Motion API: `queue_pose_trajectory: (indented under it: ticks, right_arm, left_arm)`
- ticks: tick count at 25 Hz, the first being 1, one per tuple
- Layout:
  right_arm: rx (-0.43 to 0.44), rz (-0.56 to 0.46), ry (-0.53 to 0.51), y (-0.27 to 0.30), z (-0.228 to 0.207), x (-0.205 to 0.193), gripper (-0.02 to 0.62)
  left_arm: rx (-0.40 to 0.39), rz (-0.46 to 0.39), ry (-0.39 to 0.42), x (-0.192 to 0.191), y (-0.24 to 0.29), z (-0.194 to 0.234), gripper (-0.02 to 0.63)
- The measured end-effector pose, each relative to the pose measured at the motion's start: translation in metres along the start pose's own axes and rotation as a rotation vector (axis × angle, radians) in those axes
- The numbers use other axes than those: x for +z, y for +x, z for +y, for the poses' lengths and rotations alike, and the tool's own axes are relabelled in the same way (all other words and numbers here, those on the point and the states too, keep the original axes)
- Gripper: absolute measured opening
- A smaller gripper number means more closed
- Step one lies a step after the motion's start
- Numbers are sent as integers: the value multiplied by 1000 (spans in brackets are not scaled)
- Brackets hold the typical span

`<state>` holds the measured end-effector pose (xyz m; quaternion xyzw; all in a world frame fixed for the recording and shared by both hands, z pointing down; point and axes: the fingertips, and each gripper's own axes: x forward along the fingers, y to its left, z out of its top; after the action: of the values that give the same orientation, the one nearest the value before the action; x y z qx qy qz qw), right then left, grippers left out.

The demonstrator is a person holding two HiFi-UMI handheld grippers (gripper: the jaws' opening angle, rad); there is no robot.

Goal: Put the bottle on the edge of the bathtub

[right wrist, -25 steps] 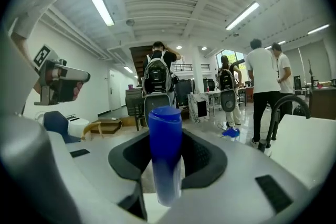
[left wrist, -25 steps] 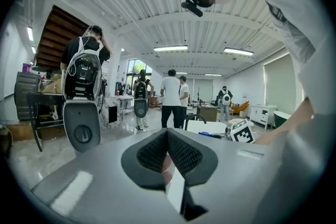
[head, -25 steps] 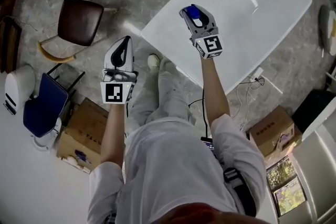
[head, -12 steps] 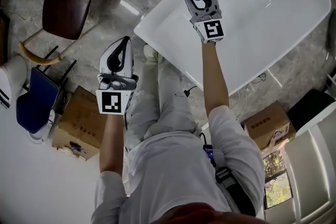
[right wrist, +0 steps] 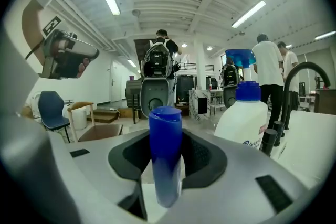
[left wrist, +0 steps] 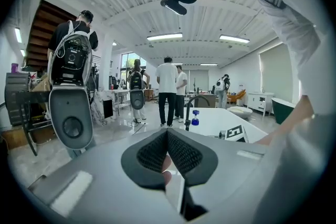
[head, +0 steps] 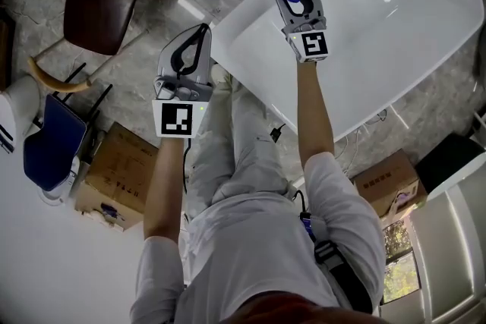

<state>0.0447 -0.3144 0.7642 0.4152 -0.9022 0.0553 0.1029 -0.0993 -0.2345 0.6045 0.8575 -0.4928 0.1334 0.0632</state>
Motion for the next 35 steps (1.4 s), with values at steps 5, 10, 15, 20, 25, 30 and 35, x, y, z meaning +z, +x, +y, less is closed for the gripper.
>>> queue_pose_trajectory:
  ticks: [5,10,15,20,25,30,35]
  right_arm:
    - [-22,-23,23,2,-4,1,155]
    - [-21,-25,54,2,-4,-1,176]
    - [-15,-4,51,1,0,5,253]
    - [-29,-30,64,-9,3,28,268]
    - [-41,-60,77,-28,2,63,268]
    - [-37,-79,99,-55,16,111,254]
    - [-23,-114,124,-91,32,168,187]
  left_arm:
    - [-2,-20,-46,0,40,8,-2]
    - [-19,-27,-64,-2,51,6,-2]
    - [-26,-16,-57,-7,52,4,-3]
    - [-29,-20,-46,-2,49,2,-2]
    - [-32,-21,-13,8,45,-2,-2]
    - [-43,-32,-2,31,35,-11,-2]
    - [-49,-84,-11,75,18,-24,-2]
